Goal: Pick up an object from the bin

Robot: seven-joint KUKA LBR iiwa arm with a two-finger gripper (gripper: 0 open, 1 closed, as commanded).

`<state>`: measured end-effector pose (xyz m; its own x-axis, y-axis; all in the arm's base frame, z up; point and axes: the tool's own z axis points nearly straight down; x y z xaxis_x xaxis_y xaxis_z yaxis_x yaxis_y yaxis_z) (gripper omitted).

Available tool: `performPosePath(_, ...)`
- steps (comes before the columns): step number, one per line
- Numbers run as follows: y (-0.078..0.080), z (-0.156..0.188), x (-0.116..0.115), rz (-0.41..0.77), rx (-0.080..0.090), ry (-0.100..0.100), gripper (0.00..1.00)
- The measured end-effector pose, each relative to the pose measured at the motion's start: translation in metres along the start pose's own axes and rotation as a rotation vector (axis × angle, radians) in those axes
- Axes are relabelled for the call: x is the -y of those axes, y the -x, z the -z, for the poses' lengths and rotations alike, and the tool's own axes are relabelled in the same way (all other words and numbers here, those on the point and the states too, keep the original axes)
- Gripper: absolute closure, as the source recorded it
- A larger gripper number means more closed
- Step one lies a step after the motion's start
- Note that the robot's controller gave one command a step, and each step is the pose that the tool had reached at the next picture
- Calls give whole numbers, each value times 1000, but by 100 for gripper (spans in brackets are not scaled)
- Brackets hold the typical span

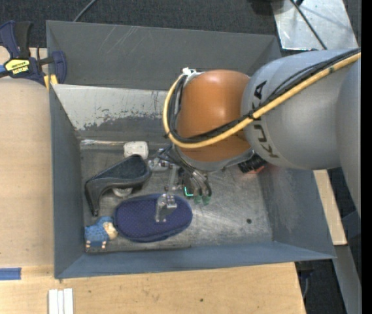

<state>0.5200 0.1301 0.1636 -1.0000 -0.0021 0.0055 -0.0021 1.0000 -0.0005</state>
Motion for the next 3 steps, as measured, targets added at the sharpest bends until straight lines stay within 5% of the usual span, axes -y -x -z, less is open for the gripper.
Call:
performPosePath(1,17,-46,-18,78,49,10,0)
performPosePath(2,18,-46,-17,74,47,9,100)
performPosePath(3,15,63,-19,52,17,3,100)
